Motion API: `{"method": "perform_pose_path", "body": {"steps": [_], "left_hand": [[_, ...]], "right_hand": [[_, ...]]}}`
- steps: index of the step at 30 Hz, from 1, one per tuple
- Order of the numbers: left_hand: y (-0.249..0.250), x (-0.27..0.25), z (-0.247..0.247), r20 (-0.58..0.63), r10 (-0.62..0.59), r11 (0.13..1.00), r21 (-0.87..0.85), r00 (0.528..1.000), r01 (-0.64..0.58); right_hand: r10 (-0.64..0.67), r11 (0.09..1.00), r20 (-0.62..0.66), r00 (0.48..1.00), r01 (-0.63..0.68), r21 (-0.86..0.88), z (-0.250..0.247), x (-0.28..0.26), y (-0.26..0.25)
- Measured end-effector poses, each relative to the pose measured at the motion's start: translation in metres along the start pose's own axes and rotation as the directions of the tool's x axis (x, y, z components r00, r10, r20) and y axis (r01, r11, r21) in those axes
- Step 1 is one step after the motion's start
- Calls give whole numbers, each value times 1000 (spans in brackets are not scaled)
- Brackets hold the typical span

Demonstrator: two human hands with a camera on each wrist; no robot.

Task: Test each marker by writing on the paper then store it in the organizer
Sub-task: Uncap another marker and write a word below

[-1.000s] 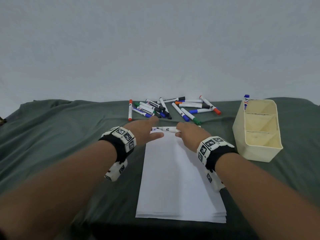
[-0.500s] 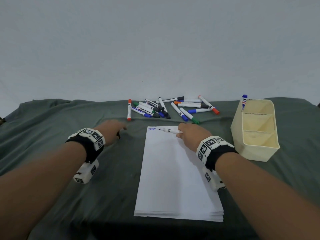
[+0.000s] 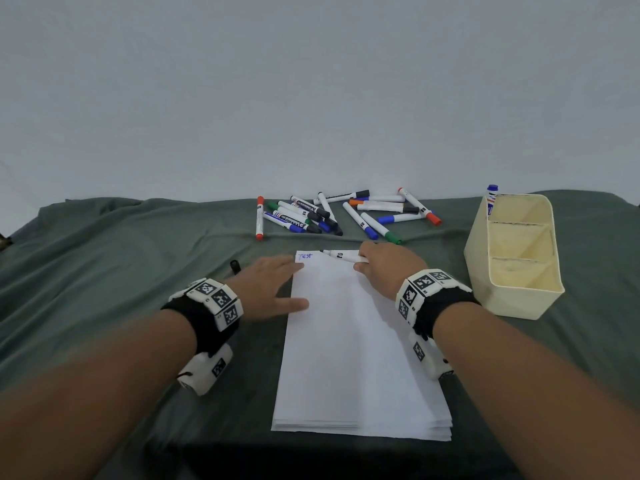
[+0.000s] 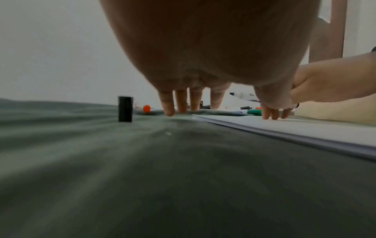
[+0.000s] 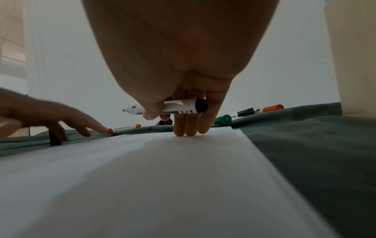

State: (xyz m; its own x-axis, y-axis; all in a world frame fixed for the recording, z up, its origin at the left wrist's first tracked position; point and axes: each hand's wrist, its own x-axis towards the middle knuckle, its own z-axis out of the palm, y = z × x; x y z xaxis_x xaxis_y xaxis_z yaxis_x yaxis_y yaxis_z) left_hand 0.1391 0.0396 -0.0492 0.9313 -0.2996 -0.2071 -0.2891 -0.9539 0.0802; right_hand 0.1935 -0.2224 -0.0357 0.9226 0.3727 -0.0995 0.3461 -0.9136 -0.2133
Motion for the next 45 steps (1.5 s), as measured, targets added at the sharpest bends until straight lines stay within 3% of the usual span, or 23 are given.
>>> {"method": "perform_pose_path", "body": {"steps": [3, 11, 13, 15, 16, 18, 19, 21, 23, 25, 29, 34, 45], "left_hand": [[3, 4, 15, 184, -40, 999, 4, 982, 40], [5, 9, 22, 245, -71, 997, 22, 967, 68], [6, 9, 22, 239, -80, 997, 8, 968, 80], [8, 9, 21, 232, -95, 995, -5, 968, 99], [9, 8, 21, 232, -104, 994, -12, 967, 110], [10, 8, 20, 233, -117, 992, -20, 965, 125], [11, 7, 20, 232, -120, 991, -24, 965, 129], [11, 6, 19, 231, -123, 990, -31, 965, 134], [12, 6, 19, 228, -126, 990, -36, 966, 137], [12, 6, 19, 221, -129, 989, -38, 967, 141], [12, 6, 20, 222, -130, 989, -39, 966, 142], [11, 6, 20, 237, -127, 989, -46, 963, 142], [13, 7, 17, 253, -140, 989, -16, 957, 149]], "right_hand": [[-12, 1000, -3, 1000, 12, -4, 2, 1, 1], [-74, 985, -81, 994, 86, 151, -7, -2, 3], [-87, 956, -154, 984, 125, 263, -16, -2, 0], [-25, 865, -220, 975, 132, 484, -24, 2, -8], [23, 761, -235, 972, 135, 635, -27, 5, -12], [91, 386, -157, 983, 110, 916, -30, 10, -24], [85, 179, -96, 992, 80, 981, -28, 12, -29], [47, -131, -28, 999, 34, 991, -20, 16, -36], [59, -357, -33, 998, 52, 932, -5, 21, -43], [131, -474, -11, 991, 73, 878, 11, 28, -50], [243, -447, 76, 967, 42, 893, 29, 39, -58], [262, -315, -10, 965, 95, 944, 42, 47, -61], [304, -14, -75, 950, 83, 996, 62, 61, -47]]}}
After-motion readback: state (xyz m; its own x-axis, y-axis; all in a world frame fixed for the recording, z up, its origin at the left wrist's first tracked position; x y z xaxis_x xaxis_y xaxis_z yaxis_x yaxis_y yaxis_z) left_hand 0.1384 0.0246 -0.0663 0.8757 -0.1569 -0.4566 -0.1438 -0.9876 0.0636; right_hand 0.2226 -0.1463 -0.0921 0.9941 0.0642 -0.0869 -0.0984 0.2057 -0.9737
